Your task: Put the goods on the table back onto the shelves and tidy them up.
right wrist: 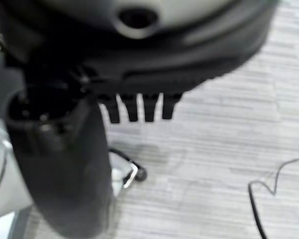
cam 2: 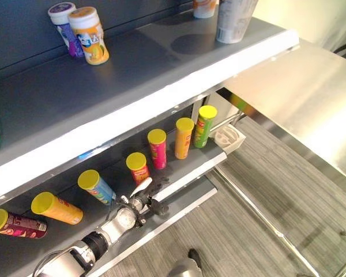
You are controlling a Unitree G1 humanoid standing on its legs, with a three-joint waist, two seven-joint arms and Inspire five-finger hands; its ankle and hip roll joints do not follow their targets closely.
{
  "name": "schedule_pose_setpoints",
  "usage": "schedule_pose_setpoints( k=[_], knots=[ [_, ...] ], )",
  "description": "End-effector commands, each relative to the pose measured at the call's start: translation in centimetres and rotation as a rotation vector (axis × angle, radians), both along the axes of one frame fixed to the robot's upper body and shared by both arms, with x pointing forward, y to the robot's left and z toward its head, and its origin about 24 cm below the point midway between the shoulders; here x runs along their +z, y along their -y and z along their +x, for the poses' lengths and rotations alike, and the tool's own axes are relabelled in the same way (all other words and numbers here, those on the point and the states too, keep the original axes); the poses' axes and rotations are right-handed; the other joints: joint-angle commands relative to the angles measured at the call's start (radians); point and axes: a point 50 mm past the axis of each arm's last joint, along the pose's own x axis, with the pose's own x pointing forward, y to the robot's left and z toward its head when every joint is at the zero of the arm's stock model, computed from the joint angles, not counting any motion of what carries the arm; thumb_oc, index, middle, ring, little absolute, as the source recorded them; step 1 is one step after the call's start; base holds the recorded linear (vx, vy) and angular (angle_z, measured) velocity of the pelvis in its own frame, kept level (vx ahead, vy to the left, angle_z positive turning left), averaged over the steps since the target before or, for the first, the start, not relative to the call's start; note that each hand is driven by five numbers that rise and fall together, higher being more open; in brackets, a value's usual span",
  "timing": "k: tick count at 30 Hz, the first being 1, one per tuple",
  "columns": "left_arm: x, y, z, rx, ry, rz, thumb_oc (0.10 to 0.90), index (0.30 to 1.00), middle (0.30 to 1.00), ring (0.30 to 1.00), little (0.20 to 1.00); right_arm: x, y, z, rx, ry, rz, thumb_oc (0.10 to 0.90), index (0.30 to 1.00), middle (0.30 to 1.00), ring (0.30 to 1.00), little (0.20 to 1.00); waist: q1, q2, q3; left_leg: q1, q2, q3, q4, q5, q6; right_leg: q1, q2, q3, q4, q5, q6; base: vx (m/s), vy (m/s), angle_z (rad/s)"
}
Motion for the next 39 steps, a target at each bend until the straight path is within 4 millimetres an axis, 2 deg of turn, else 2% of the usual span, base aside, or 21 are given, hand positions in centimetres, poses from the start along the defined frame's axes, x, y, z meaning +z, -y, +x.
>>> schedule_pose_setpoints(
  k=[1, 11, 26, 29, 32, 36, 39],
  knots=[
    [6.6, 0.6, 5.2, 0.043, 0.272, -0.083, 0.8, 0.9, 0.9, 0.9, 0.9, 0.4, 0.8, -4.1, -0.029, -0.078, -0.047, 0.8, 0.9, 0.9, 0.9, 0.9, -0.031, -0.034, -0.007, 0.004, 0.189, 0.004, 0.004, 0.006, -0.095, -0.024, 0.019, 0.044, -0.119, 0.144, -0.064, -0.03, -0.044, 0.0],
    [7.4, -0.6, 6.3, 0.096, 0.298, -0.073, 0.8, 0.9, 0.9, 0.9, 0.9, 0.5, 1.2, -3.7, -0.009, -0.07, -0.056, 0.8, 0.9, 0.9, 0.9, 0.9, -0.046, -0.038, 0.005, 0.011, 0.199, 0.01, 0.004, 0.013, -0.101, -0.026, 0.033, 0.055, -0.119, 0.136, -0.068, 0.0, -0.018, -0.01],
    [6.6, -1.9, 6.4, 0.16, 0.273, -0.057, 0.8, 0.9, 0.9, 0.9, 0.9, 0.5, 1.3, -4.1, -0.024, -0.074, -0.074, 0.8, 0.9, 0.9, 0.9, 0.9, -0.033, -0.036, 0.001, 0.016, 0.209, 0.0, 0.004, 0.015, -0.107, -0.012, 0.047, 0.05, -0.119, 0.12, -0.073, 0.0, -0.005, 0.0],
    [6.8, -1.5, 6.2, 0.14, 0.281, -0.064, 0.8, 0.9, 0.9, 0.9, 0.9, 0.5, 1.3, -4.4, -0.036, -0.078, -0.076, 0.8, 0.9, 0.9, 0.9, 0.9, -0.028, -0.036, -0.002, 0.018, 0.208, -0.006, 0.004, 0.012, -0.107, -0.006, 0.045, 0.045, -0.119, 0.119, -0.072, 0.0, 0.0, 0.0],
    [7.4, 0.0, 5.7, 0.067, 0.313, -0.089, 0.8, 0.9, 0.9, 0.9, 0.9, 0.5, 1.3, -4.4, -0.058, -0.076, -0.075, 0.8, 0.9, 0.9, 0.9, 0.9, -0.017, -0.038, -0.007, 0.016, 0.206, -0.013, 0.004, 0.009, -0.104, -0.001, 0.041, 0.039, -0.119, 0.121, -0.072, 0.0, 0.008, 0.02],
    [7.6, 2.1, 4.1, -0.033, 0.32, -0.151, 0.8, 0.9, 0.9, 0.9, 0.9, 0.5, 1.3, -4.0, -0.072, -0.063, -0.071, 0.8, 0.9, 0.9, 0.9, 0.9, 0.005, -0.039, -0.022, 0.014, 0.205, -0.02, 0.004, 0.006, -0.1, 0.006, 0.032, 0.026, -0.119, 0.126, -0.071, 0.01, 0.031, 0.04],
    [7.6, 2.8, 3.5, -0.074, 0.325, -0.15, 0.8, 0.9, 0.9, 0.9, 0.9, 0.4, 1.2, -3.9, -0.074, -0.064, -0.068, 0.8, 0.9, 0.9, 0.9, 0.9, 0.014, -0.041, -0.028, 0.013, 0.203, -0.023, 0.004, 0.005, -0.098, 0.01, 0.029, 0.021, -0.119, 0.13, -0.07, 0.0, 0.032, 0.07]
  ],
)
